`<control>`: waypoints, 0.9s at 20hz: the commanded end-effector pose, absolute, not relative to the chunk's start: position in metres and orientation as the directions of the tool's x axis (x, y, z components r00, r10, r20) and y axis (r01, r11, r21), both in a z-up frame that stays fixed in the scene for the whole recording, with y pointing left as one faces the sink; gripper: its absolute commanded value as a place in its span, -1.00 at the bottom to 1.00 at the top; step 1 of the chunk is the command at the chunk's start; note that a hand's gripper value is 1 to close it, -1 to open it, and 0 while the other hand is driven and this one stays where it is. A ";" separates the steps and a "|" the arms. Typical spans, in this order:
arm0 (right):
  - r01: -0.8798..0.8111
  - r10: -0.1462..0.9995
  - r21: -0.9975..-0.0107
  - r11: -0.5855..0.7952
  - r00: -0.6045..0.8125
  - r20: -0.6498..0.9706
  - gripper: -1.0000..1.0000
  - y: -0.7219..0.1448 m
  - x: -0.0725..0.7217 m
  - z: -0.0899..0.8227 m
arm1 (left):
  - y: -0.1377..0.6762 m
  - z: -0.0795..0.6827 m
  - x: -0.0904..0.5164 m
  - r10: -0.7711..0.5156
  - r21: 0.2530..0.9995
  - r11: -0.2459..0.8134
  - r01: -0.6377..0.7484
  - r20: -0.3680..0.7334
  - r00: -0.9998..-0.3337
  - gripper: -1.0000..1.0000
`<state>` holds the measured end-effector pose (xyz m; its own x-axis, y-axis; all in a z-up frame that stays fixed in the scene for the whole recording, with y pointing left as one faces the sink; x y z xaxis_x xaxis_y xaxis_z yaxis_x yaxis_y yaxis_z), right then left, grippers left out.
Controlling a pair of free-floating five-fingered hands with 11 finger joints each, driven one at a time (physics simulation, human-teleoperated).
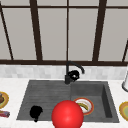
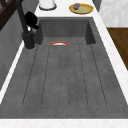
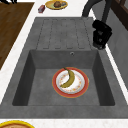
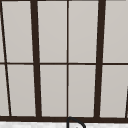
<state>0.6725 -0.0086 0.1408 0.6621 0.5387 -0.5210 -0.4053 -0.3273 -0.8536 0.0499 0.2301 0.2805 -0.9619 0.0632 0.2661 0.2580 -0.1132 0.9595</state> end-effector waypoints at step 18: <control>-0.194 0.311 -0.960 -0.203 0.916 -0.251 1.00 0.019 0.683 0.119 | 0.230 0.281 0.050 0.063 0.959 -0.113 0.258 0.266 -0.962 0.00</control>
<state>0.6746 0.0016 0.1237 0.9284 0.2848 -0.2386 -0.1418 -0.3218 -0.9361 0.0499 0.2301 0.2805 -0.9619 0.0632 0.2661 0.2580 -0.1132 0.9595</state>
